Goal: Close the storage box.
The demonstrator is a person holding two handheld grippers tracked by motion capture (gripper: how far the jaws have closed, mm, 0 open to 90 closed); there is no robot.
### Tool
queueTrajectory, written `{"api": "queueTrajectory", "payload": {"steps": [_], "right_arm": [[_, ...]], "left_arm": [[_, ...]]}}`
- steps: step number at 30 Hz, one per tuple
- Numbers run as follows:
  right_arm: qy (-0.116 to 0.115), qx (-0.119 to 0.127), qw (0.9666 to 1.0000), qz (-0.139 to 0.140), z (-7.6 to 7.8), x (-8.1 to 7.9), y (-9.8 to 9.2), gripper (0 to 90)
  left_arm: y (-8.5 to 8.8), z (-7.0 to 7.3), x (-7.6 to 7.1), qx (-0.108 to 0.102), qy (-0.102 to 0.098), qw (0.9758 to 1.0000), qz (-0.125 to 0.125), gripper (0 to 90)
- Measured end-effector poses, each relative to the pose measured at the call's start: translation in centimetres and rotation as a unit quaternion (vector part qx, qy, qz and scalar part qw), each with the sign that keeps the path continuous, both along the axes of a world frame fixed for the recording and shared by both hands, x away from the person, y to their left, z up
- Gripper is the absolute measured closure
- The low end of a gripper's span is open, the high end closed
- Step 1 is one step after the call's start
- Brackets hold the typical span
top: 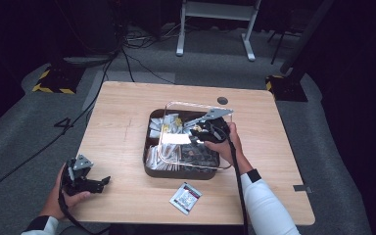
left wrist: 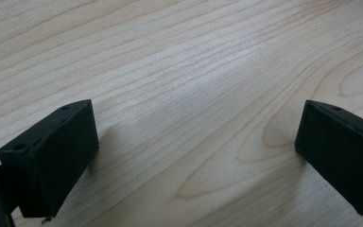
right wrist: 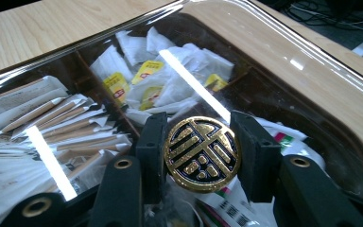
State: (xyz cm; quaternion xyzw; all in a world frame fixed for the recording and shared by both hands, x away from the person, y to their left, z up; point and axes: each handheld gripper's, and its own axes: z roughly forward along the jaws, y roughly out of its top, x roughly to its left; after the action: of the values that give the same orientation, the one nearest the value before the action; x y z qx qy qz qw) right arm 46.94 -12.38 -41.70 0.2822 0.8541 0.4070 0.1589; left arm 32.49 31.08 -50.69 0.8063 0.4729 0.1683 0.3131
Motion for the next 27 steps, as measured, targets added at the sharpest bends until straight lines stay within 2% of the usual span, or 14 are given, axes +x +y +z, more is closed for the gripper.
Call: {"api": "queueTrajectory", "payload": {"steps": [12, 18, 27], "right_arm": [[0.017, -0.021, 0.9995, 0.014, -1.8, 0.3, 3.1, 59.1], [0.017, -0.016, 0.9997, 0.012, -1.9, 0.4, 3.5, 59.2], [0.012, -0.026, 0.9992, 0.028, -2.0, 0.0, 4.9, 59.1]], "left_arm": [[0.0, 0.0, 0.0, 0.0, 0.0, 1.0, 0.0, 0.5], [0.0, 0.0, 0.0, 0.0, 0.0, 1.0, 0.0, 0.5], [0.0, 0.0, 0.0, 0.0, -0.001, 1.0, 0.0, 0.5]]}}
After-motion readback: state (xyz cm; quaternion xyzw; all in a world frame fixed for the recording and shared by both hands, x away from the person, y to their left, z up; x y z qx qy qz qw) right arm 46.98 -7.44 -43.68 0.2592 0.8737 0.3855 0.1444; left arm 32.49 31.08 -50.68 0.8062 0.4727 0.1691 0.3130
